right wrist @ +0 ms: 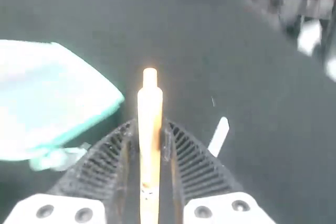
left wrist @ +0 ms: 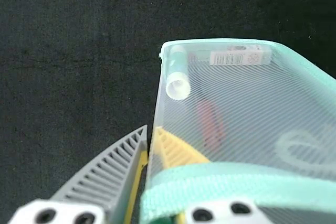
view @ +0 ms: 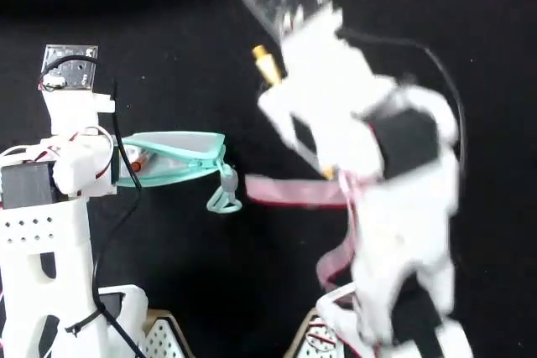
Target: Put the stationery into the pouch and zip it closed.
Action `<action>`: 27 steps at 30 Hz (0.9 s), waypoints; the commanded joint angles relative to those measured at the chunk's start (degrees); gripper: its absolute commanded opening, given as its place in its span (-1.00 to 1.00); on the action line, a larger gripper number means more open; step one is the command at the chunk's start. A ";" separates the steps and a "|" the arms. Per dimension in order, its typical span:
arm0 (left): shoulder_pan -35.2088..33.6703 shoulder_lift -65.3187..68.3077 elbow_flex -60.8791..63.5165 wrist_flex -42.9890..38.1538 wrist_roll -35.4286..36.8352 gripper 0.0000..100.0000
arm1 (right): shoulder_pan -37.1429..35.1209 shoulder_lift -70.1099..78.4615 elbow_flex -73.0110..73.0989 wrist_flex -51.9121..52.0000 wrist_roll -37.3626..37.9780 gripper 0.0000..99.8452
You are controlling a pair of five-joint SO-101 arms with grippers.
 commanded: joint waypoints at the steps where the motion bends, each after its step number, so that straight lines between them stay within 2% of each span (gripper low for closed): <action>1: -1.19 0.70 3.12 0.18 0.26 -0.94 | -5.27 -13.58 10.51 -6.86 -0.62 -0.98; 7: -1.19 0.70 3.12 0.09 0.26 -0.94 | -7.47 -30.46 30.99 -24.70 -0.79 -0.98; 12: -1.10 0.70 3.12 0.00 0.26 -0.94 | -18.99 -43.38 42.59 -38.33 -1.49 -0.98; 16: -0.84 0.70 3.12 0.00 0.26 -0.94 | -26.64 -50.42 54.20 -54.59 -3.34 -0.98; 23: -0.75 0.70 3.12 0.09 0.26 -0.94 | -28.48 -53.41 77.05 -82.99 -3.08 -0.98; 27: -0.84 0.70 3.12 -0.09 0.26 -0.94 | -28.57 -53.41 84.00 -91.78 -3.43 -0.98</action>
